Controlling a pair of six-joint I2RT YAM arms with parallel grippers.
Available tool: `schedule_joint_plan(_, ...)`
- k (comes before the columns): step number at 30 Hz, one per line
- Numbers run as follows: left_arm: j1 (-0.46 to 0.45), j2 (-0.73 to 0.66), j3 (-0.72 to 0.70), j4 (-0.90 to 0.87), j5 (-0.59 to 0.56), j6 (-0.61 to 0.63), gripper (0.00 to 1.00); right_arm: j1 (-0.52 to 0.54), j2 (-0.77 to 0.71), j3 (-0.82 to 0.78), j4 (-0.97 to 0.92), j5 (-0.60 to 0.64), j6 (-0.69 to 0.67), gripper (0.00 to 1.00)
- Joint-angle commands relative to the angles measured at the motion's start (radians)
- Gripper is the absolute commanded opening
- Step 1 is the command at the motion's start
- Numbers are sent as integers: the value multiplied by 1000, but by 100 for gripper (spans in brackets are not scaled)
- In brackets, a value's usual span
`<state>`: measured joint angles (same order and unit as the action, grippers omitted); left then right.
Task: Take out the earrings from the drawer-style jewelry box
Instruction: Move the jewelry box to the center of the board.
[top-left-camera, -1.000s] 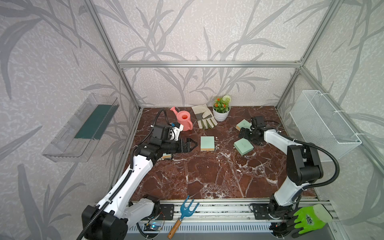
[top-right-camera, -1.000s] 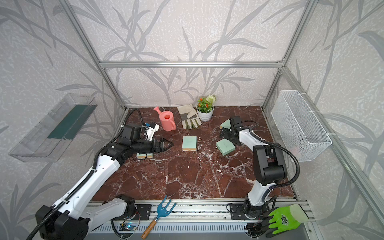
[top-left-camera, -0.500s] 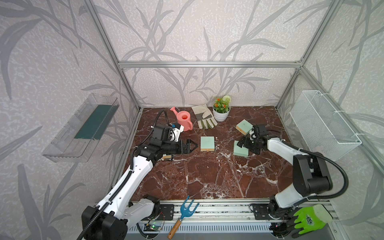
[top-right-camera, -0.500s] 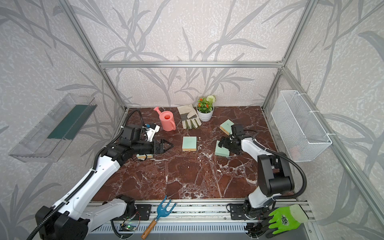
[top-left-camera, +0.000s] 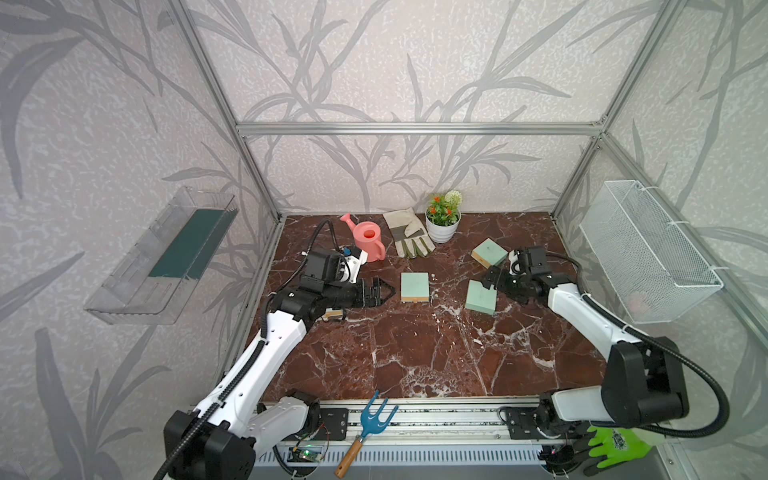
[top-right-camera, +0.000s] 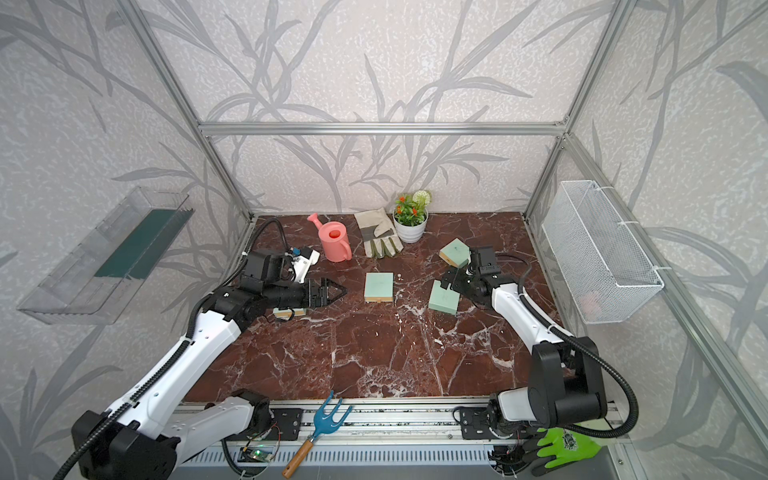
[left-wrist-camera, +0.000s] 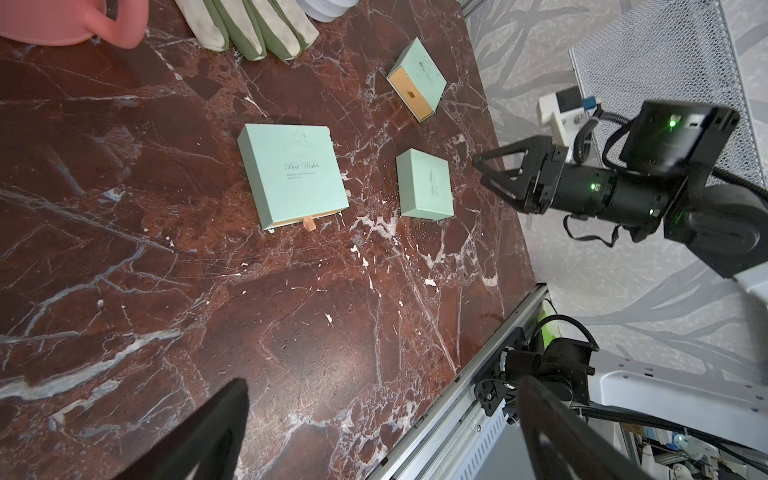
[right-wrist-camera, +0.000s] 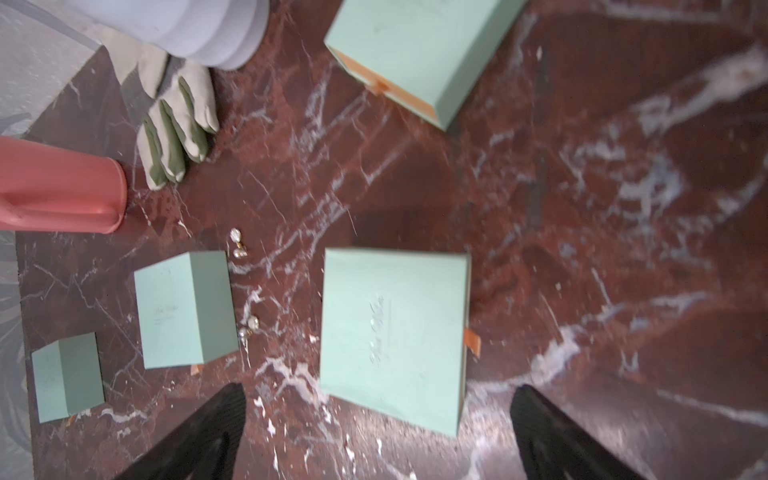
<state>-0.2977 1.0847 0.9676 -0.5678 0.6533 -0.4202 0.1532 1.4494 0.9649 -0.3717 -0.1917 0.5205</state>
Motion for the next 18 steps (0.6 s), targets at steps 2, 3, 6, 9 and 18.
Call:
schedule_joint_plan(2, 5, -12, -10, -1, 9, 19, 99, -1, 185, 160, -14, -72, -87, 100)
schedule_joint_plan(3, 5, -16, -13, -1, 4, 18, 99, -1, 216, 184, -6, -97, -87, 100)
schedule_joint_plan(6, 4, -16, -11, 0, 7, 20, 99, -1, 294, 218, 43, -114, -79, 100)
schedule_joint_plan(9, 5, -13, -10, 0, 11, 20, 99, -3, 358, 255, 60, -118, -82, 100)
schedule_joint_plan(18, 5, -15, -13, 6, 25, 15, 99, -4, 421, 257, 50, -194, -79, 98)
